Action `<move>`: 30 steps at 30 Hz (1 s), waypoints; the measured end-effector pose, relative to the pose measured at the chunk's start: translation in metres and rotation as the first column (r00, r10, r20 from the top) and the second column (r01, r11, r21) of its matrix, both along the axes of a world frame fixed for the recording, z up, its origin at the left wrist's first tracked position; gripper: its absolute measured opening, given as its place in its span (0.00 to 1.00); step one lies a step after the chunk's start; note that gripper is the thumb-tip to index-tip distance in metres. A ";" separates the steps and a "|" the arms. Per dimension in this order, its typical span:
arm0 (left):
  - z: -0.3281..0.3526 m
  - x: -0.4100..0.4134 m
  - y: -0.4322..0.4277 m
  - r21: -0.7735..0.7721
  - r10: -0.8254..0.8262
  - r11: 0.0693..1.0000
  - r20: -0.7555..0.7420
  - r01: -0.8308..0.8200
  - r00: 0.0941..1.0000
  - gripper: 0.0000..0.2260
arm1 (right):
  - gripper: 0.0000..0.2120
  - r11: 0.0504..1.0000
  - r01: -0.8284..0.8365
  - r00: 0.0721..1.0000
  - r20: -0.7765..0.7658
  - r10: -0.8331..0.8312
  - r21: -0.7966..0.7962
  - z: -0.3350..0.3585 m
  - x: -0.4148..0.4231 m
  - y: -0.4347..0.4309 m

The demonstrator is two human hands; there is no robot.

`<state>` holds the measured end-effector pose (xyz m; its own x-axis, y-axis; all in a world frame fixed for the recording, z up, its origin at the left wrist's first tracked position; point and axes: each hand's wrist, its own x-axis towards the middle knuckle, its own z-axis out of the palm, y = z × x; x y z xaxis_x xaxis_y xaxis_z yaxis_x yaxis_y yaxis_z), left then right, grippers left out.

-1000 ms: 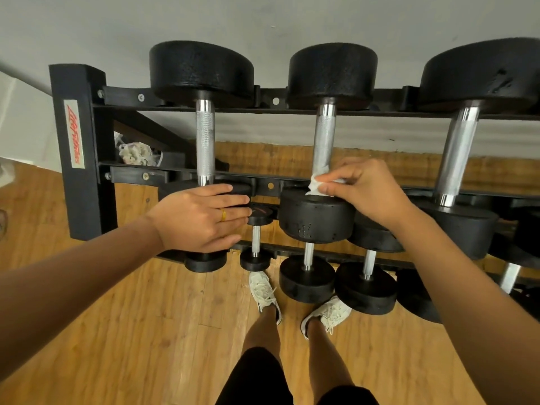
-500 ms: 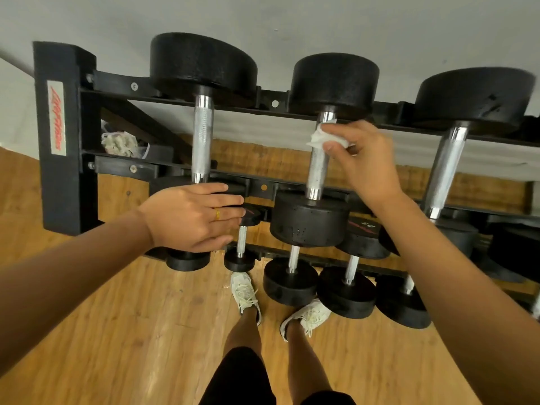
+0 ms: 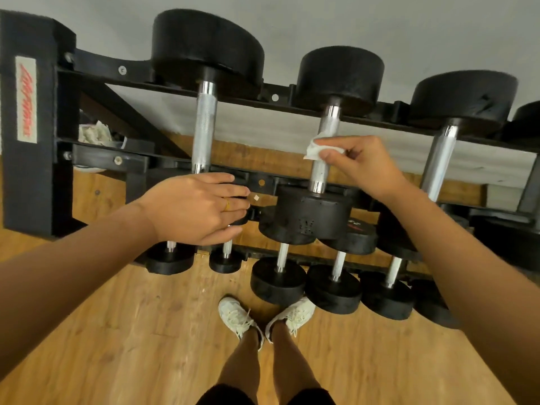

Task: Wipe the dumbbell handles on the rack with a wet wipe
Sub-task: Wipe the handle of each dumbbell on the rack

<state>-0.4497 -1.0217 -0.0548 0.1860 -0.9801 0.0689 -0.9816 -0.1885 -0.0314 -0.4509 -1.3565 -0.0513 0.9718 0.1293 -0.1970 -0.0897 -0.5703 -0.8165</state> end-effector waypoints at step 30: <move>-0.005 -0.001 -0.001 -0.053 0.027 0.998 0.013 -0.026 1.000 0.24 | 0.14 0.844 -0.362 0.927 -0.246 0.283 -0.394 0.015 -0.008 0.017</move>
